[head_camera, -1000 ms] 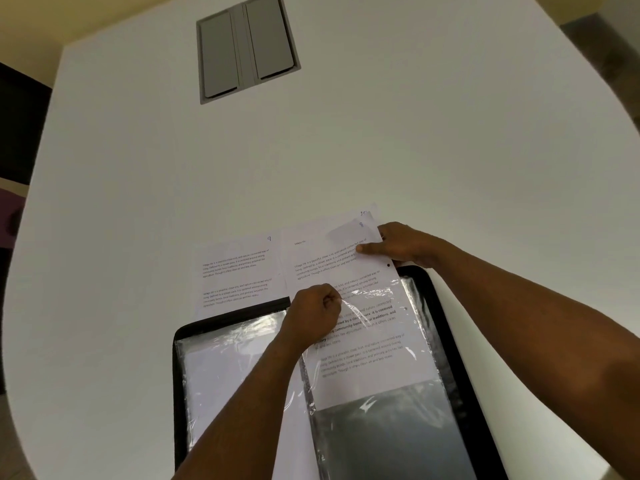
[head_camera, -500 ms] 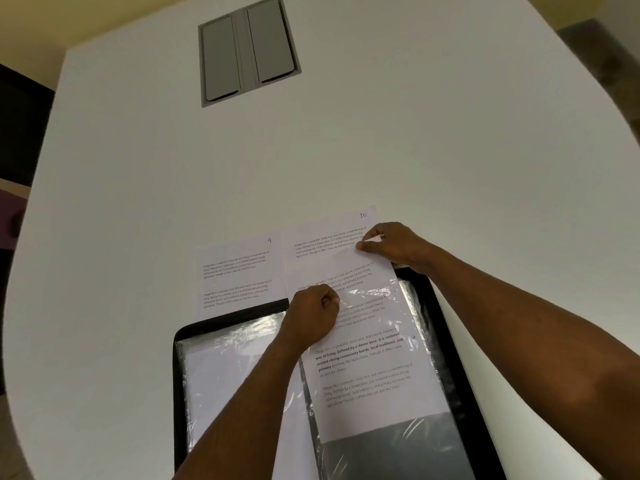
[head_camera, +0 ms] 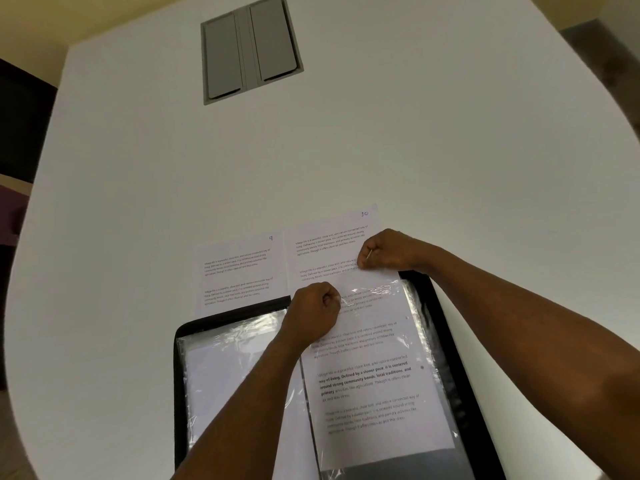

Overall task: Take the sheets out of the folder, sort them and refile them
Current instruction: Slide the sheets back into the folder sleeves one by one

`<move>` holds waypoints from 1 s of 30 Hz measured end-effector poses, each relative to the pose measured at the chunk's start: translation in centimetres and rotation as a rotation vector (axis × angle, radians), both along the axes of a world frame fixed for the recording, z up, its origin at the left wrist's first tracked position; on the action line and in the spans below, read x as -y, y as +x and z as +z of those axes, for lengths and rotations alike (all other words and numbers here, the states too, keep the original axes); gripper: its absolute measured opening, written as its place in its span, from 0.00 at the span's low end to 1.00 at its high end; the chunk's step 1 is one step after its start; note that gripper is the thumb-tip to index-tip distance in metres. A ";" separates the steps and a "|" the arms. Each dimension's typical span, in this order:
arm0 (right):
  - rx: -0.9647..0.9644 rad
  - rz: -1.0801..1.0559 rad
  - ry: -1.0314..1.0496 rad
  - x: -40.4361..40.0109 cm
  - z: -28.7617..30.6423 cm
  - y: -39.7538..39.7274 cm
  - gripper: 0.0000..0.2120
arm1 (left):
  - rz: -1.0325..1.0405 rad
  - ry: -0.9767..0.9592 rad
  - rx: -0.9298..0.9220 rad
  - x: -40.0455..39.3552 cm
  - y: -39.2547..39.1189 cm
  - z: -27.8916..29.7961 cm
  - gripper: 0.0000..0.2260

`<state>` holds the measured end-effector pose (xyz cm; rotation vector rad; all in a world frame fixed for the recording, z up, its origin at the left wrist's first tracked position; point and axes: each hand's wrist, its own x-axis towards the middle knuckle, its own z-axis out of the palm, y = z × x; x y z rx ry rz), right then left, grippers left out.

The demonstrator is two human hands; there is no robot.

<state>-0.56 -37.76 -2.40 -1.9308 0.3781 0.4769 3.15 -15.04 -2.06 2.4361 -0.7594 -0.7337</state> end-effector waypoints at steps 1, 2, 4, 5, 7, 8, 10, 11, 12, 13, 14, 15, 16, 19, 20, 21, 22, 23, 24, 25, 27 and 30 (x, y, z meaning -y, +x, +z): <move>-0.007 0.054 -0.014 -0.1 0.0 0.0 0.03 | 0.002 -0.002 -0.001 0.0 0.0 0.0 0.06; -0.021 0.106 -0.021 -0.3 0.0 0.0 0.04 | 0.002 -0.003 0.002 0.0 0.0 0.0 0.06; -0.063 0.213 -0.032 -0.4 0.1 0.0 0.03 | 0.002 0.002 0.010 0.0 0.0 -0.1 0.07; -0.089 0.272 -0.043 -0.5 0.2 -0.1 0.02 | 0.004 0.005 0.012 0.0 0.0 -0.1 0.07; -0.148 0.386 -0.075 -0.6 0.3 -0.2 0.03 | 0.006 0.008 0.010 0.0 0.0 -0.1 0.07; -0.173 0.435 -0.099 -0.7 0.4 -0.2 0.03 | 0.007 0.008 0.009 0.1 0.0 -0.2 0.07; -0.205 0.489 -0.140 -0.9 0.3 -0.3 0.05 | 0.009 0.002 0.009 0.1 -0.1 -0.2 0.07; -0.212 0.502 -0.152 -1.0 0.3 -0.3 0.05 | 0.010 -0.001 0.011 0.1 -0.2 -0.2 0.07; -0.215 0.505 -0.161 -1.0 0.3 -0.3 0.05 | 0.011 -0.004 0.014 0.1 -0.2 -0.1 0.07; -0.215 0.494 -0.160 -1.0 0.3 -0.4 0.05 | 0.013 -0.005 0.017 0.1 -0.2 -0.1 0.07; -0.217 0.471 -0.150 -1.0 0.3 -0.5 0.04 | 0.015 -0.006 0.022 0.1 -0.3 -0.1 0.07; -0.208 0.435 -0.131 -0.9 0.4 -0.7 0.05 | 0.016 -0.006 0.026 0.1 -0.3 -0.1 0.07; -0.190 0.376 -0.110 -0.8 0.6 -0.9 0.09 | 0.015 -0.007 0.030 0.0 -0.3 0.0 0.07; -0.081 0.109 0.012 -0.7 1.5 -2.2 0.13 | 0.033 -0.021 0.032 -0.2 -0.5 0.1 0.06; -0.035 0.008 0.055 -0.6 1.6 -2.8 0.12 | 0.043 -0.030 0.034 -0.3 -0.5 0.2 0.06; 0.007 -0.086 0.084 -0.7 1.7 -3.5 0.12 | 0.057 -0.037 0.032 -0.4 -0.6 0.2 0.06; 0.035 -0.160 0.101 -0.7 1.7 -4.2 0.15 | 0.073 -0.046 0.030 -0.4 -0.7 0.3 0.06; 0.050 -0.229 0.128 -0.9 1.7 -5.0 0.19 | 0.091 -0.053 0.028 -0.5 -0.8 0.3 0.06; 0.053 -0.300 0.165 -1.0 1.3 -5.8 0.22 | 0.109 -0.063 0.026 -0.5 -0.9 0.3 0.05; 0.054 -0.369 0.218 -1.2 1.1 -6.6 0.23 | 0.125 -0.073 0.026 -0.6 -1.1 0.4 0.05; 0.053 -0.463 0.320 -1.5 0.6 -8.5 0.24 | 0.143 -0.096 0.029 -0.7 -1.3 0.4 0.05; -0.002 -0.447 0.348 -2.3 0.0 -10.8 0.20 | 0.152 -0.119 0.039 -0.9 -1.9 0.6 0.04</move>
